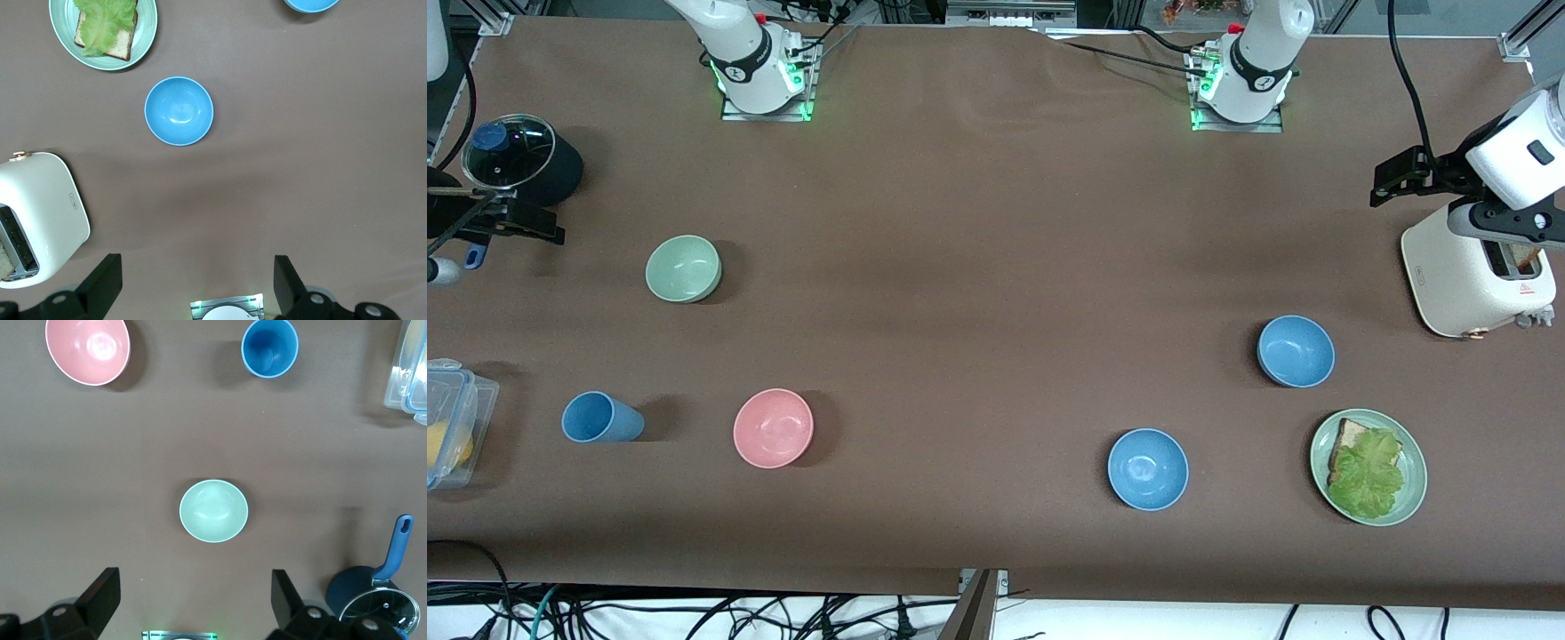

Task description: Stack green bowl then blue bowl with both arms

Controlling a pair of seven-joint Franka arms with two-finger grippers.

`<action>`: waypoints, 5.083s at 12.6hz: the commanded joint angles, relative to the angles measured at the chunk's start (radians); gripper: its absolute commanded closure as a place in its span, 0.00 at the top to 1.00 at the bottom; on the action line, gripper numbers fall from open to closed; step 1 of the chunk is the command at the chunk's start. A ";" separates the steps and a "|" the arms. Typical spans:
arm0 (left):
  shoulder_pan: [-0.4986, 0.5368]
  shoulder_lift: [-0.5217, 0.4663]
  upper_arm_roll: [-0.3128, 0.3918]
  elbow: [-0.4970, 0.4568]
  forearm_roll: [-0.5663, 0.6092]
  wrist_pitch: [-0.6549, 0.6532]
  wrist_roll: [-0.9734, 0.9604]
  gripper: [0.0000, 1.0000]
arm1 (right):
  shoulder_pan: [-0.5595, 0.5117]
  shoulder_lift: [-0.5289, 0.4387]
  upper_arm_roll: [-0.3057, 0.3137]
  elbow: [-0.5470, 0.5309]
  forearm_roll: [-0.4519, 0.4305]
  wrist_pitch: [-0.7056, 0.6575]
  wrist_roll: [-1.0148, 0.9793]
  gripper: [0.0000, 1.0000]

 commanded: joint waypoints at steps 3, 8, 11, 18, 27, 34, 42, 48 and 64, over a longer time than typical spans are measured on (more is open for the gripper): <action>0.003 0.004 0.003 0.021 -0.015 -0.013 -0.009 1.00 | -0.006 -0.006 0.014 0.004 -0.019 -0.011 0.019 1.00; 0.005 0.008 0.004 0.021 -0.015 -0.013 -0.009 1.00 | -0.006 -0.006 0.014 0.004 -0.019 -0.011 0.019 1.00; 0.005 0.008 0.004 0.021 -0.015 -0.011 -0.009 1.00 | -0.006 -0.006 0.012 0.004 -0.019 -0.011 0.019 1.00; 0.005 0.008 0.004 0.021 -0.015 -0.011 -0.009 1.00 | -0.008 -0.006 0.012 0.004 -0.019 -0.011 0.019 1.00; 0.014 0.008 0.004 0.021 -0.015 -0.013 -0.007 1.00 | -0.008 -0.006 0.012 0.004 -0.019 -0.009 0.019 1.00; 0.014 0.008 0.004 0.021 -0.015 -0.011 -0.007 1.00 | -0.008 -0.006 0.012 0.005 -0.019 -0.009 0.019 1.00; 0.014 0.009 0.004 0.021 -0.015 -0.011 -0.007 1.00 | -0.008 -0.006 0.012 0.004 -0.019 -0.008 0.018 1.00; 0.016 0.009 0.006 0.021 -0.015 -0.011 -0.007 1.00 | -0.008 -0.006 0.012 0.004 -0.019 -0.008 0.018 1.00; 0.016 0.009 0.006 0.021 -0.015 -0.013 -0.007 1.00 | -0.008 -0.006 0.010 0.004 -0.019 -0.006 0.015 1.00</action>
